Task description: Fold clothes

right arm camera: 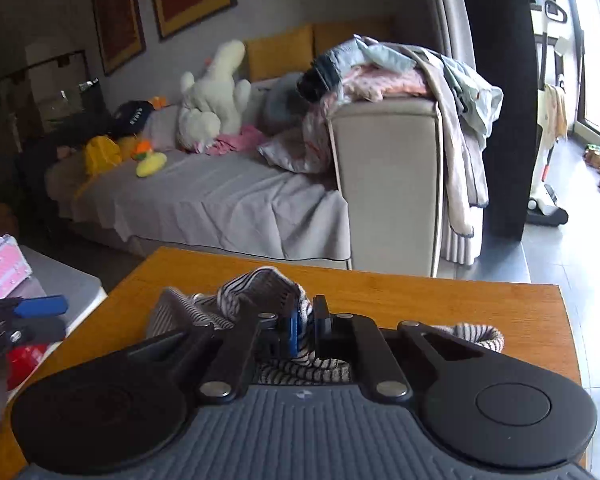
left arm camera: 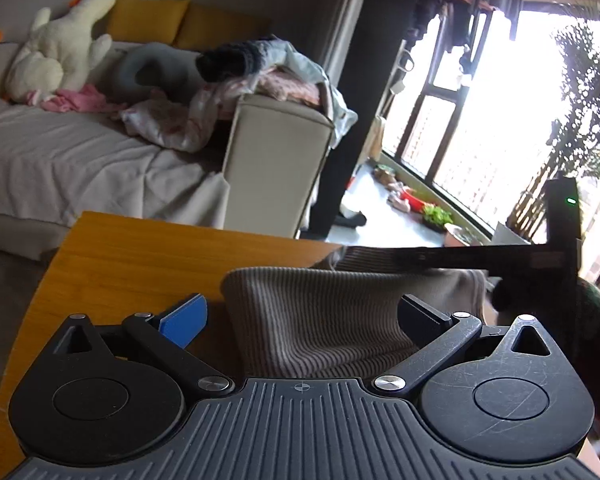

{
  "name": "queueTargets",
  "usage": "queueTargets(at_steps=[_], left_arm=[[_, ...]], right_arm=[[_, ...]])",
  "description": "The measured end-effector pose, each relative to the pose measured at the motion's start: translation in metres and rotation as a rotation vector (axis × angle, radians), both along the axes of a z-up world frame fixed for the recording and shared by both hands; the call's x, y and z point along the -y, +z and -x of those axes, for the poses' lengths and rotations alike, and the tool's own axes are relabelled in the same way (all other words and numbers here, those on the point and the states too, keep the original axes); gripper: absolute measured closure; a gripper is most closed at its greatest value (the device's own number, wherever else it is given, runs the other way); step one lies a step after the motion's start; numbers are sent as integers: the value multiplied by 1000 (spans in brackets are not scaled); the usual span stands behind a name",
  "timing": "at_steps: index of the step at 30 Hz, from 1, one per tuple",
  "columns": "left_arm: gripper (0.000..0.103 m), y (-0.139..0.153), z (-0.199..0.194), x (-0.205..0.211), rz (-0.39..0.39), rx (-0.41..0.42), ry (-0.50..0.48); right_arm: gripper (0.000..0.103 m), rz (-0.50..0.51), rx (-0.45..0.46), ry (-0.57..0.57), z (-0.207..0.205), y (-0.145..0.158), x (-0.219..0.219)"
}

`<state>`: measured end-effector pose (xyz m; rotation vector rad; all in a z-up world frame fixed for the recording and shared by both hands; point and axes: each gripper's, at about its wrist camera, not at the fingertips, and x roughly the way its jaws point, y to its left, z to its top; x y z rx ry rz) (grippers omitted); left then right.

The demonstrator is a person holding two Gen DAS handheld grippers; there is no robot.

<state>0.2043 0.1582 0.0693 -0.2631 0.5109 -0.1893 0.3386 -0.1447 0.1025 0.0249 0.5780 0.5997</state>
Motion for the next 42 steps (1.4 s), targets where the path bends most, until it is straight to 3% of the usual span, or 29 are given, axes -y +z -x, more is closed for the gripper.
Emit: queueTargets(at_steps=[2, 6, 9, 12, 14, 17, 19, 20, 22, 23, 25, 28, 31, 33, 35, 38, 40, 42], left_arm=[[0, 8, 8, -9, 3, 10, 31], [0, 19, 24, -18, 41, 7, 64], [0, 22, 36, -10, 66, 4, 42], [0, 26, 43, 8, 40, 10, -2], [0, 30, 47, 19, 18, 18, -24], [0, 34, 51, 27, 2, 14, -59], [0, 33, 54, 32, -8, -5, -91], [0, 31, 53, 33, -12, -18, -105], [0, 22, 50, 37, -9, -66, -140], [2, 16, 47, 39, -5, -96, -156], [5, 2, 39, 42, -14, -166, -174], [12, -23, 30, 48, -90, -284, -192], [16, -30, 35, 49, -151, -316, -243], [15, -18, 41, 40, -86, -301, -271], [5, -3, 42, 28, 18, -278, -273], [4, 2, 30, 20, 109, -305, -265], [5, -10, 16, 22, 133, -368, -260], [11, -29, 2, 24, 161, -426, -261]], right_arm=[[96, -4, 5, 29, 38, 7, 11], [96, 26, -34, 81, 103, -9, 21], [96, 60, -55, 111, 139, -28, 20], [96, 87, -111, 152, 168, -45, 18], [95, 128, -102, 163, 185, -48, 21], [78, 134, -21, 140, 204, -32, 36], [52, 61, 36, 57, 207, -12, 57], [47, 21, 49, 4, 204, -3, 67], [33, -62, 27, -96, 191, 6, 86], [31, -99, -10, -135, 182, 4, 94], [30, -162, -107, -200, 163, -6, 105], [30, -175, -248, -234, 145, -38, 103], [30, -160, -307, -233, 136, -62, 97], [30, -153, -312, -219, 132, -69, 92], [30, -144, -310, -206, 127, -73, 87], [31, -129, -302, -186, 124, -77, 82], [45, -106, -283, -167, 124, -78, 81], [55, -97, -268, -146, 122, -79, 81]])
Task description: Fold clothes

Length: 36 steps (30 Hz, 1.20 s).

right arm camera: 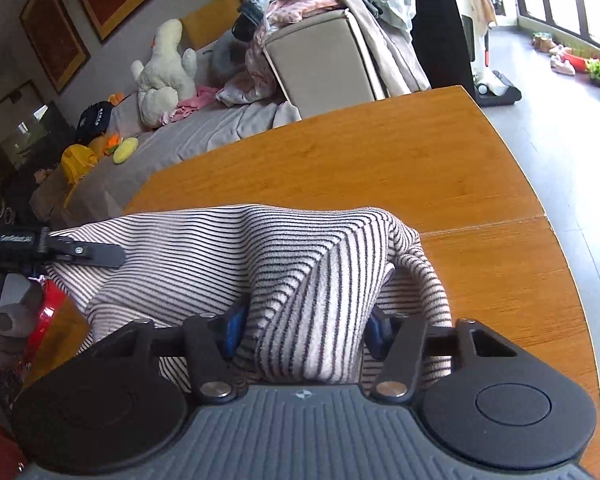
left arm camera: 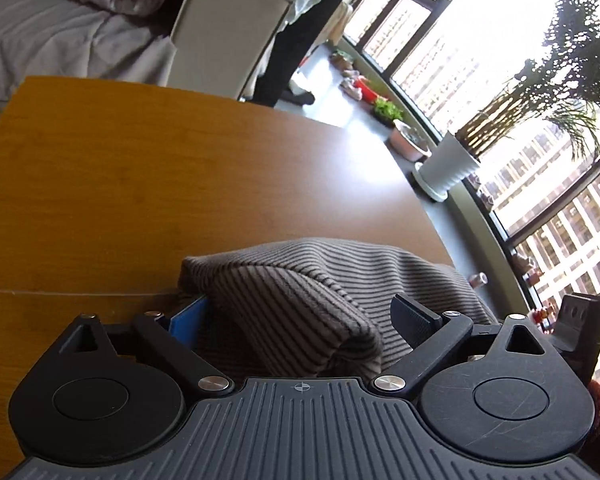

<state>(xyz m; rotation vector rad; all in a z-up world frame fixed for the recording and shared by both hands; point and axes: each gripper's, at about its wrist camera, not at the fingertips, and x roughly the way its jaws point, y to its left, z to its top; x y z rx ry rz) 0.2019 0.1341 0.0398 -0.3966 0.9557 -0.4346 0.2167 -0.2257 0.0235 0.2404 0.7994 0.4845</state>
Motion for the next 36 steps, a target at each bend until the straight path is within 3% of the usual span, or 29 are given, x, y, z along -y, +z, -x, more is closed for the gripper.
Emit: queueTargets(at_steps=[1, 4, 8, 11, 14, 17, 20, 22, 23, 24, 25, 26, 28, 30, 32, 36], left_arm=[[24, -7, -5, 0, 11, -10, 0], [37, -20, -20, -5, 37, -6, 6], [52, -6, -47, -15, 16, 58, 62], [57, 17, -54, -27, 17, 127, 119], [57, 39, -30, -34, 16, 205, 120], [54, 39, 1, -33, 19, 212, 93], [51, 15, 19, -22, -16, 166, 67], [49, -9, 23, -16, -63, 113, 70], [47, -17, 25, -16, -88, 103, 77], [48, -23, 29, -15, -110, 110, 83], [42, -25, 34, -14, -135, 118, 84], [36, -20, 38, -15, -160, 134, 85], [23, -8, 49, -19, -208, 176, 97], [20, 8, 60, -23, -248, 222, 112], [18, 24, 68, -27, -247, 261, 128], [11, 47, 78, -17, -146, 315, 107]], right_arm=[[62, -7, 0, 6, -3, -1, 0], [72, -9, 14, 16, -32, 2, -12], [77, -35, 89, 7, -80, 22, -35], [77, -60, 167, 53, -82, 47, -40], [77, -99, 191, 106, -62, 56, -29], [76, -86, 161, 120, -41, 43, -21], [73, -1, 99, 108, -31, 14, -24], [61, 45, 88, 89, -24, 1, -23], [60, 53, 90, 80, -20, -2, -21], [52, 57, 88, 74, -17, 0, -18], [39, 65, 89, 66, -14, 2, -14], [34, 84, 107, 53, -11, 6, -11], [13, 122, 150, 24, -5, 15, -5], [0, 131, 211, -20, -1, 26, 3], [0, 103, 274, -46, -1, 40, 5], [0, 61, 333, -62, -14, 57, -6]])
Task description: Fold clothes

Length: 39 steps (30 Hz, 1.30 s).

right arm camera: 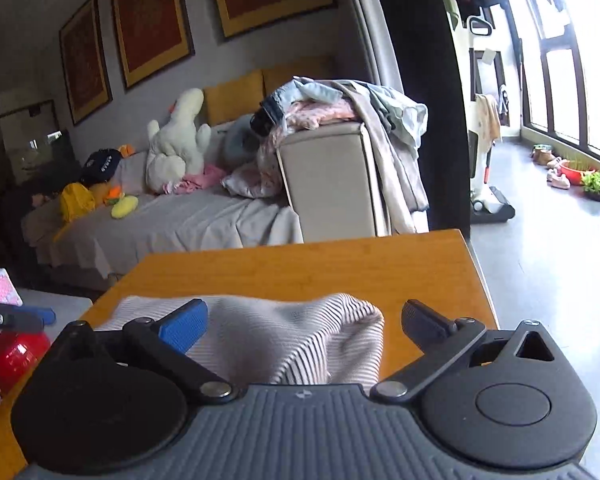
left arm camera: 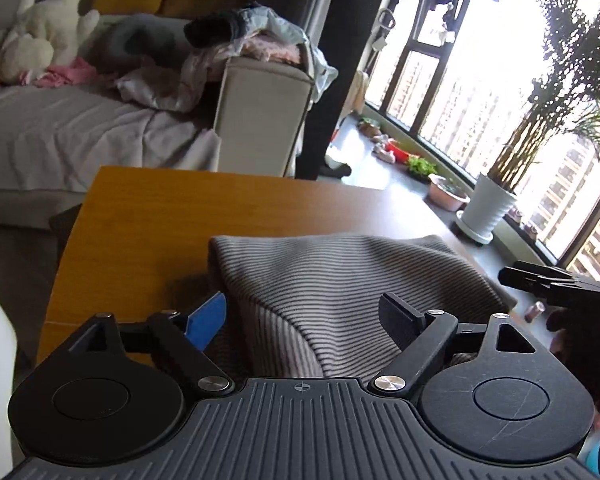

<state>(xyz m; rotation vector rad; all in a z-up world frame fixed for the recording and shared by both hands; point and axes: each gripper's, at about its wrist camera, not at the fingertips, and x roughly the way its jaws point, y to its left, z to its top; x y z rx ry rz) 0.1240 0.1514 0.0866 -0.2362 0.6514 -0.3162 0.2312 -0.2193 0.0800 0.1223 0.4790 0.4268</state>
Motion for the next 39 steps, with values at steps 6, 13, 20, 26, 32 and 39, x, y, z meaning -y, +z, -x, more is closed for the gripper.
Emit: queueTargets(at_steps=[6, 13, 20, 26, 32, 39], left_arm=[[8, -37, -20, 42, 92, -138, -96], [9, -63, -47, 39, 68, -180, -70], [5, -66, -96, 53, -48, -106, -54], [3, -53, -97, 59, -63, -131, -41], [3, -31, -52, 72, -74, -75, -97], [3, -19, -21, 94, -114, -38, -201]], right_arm=[[0, 395, -113, -119, -45, -51, -33], [0, 299, -130, -134, -3, -61, -14], [0, 172, -208, 29, 51, -62, -27], [0, 183, -98, 17, 58, -36, -15], [0, 345, -51, -75, 25, -35, -23], [0, 483, -19, -106, 36, -65, -33]])
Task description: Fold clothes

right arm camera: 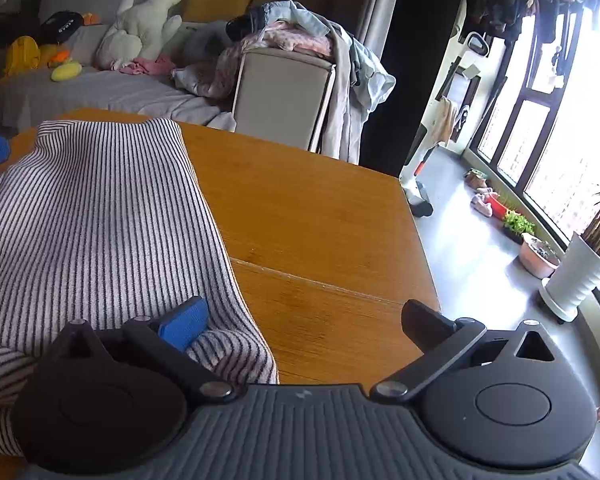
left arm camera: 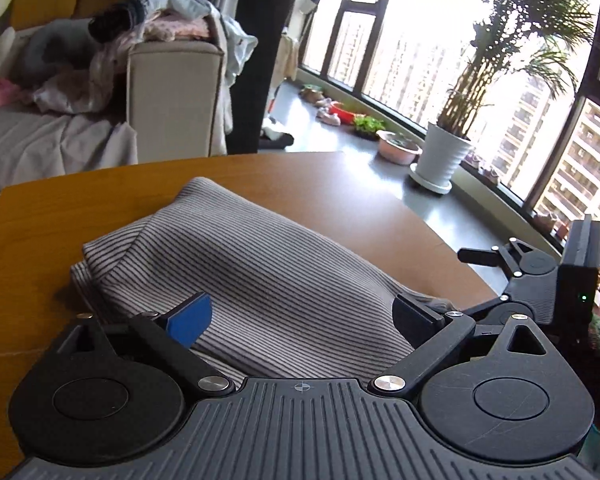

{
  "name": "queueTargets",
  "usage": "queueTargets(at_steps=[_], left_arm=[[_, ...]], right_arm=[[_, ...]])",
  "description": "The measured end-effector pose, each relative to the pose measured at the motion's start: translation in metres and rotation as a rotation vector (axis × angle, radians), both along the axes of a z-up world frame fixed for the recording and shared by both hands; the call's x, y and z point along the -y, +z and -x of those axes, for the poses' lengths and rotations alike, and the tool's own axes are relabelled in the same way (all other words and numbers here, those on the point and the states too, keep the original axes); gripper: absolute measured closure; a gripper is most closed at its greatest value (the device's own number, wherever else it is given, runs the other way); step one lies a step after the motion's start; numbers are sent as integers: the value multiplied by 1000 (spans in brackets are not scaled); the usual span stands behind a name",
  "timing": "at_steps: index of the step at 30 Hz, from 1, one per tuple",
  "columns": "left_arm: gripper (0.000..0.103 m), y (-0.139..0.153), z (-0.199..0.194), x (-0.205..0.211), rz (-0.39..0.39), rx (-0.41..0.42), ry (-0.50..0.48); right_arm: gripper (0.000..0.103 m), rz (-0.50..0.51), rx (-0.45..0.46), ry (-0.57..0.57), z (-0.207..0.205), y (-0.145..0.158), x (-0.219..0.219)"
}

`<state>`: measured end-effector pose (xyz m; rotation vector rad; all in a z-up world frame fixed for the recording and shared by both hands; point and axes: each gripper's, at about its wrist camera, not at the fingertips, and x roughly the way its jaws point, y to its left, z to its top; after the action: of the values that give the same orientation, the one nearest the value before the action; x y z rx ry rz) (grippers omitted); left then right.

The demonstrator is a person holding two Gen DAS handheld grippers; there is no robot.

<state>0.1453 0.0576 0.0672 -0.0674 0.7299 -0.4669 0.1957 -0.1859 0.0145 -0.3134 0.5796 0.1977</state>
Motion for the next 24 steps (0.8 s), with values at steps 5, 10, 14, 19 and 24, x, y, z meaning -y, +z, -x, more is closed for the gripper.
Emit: queueTargets(at_steps=[5, 10, 14, 19, 24], left_arm=[[10, -18, -1, 5, -29, -46, -30], [13, -40, -11, 1, -72, -75, 4], [13, -46, -18, -2, -101, -59, 17], [10, -48, -23, -2, -115, -41, 23], [10, -45, -16, 0, -133, -27, 34]], right_arm=[[0, -13, -24, 1, 13, -1, 5], [0, -117, -107, 2, 33, -1, 12], [0, -307, -220, 57, 49, -3, 21], [0, -286, -188, 55, 67, -6, 15], [0, -275, -182, 65, 67, -7, 14]])
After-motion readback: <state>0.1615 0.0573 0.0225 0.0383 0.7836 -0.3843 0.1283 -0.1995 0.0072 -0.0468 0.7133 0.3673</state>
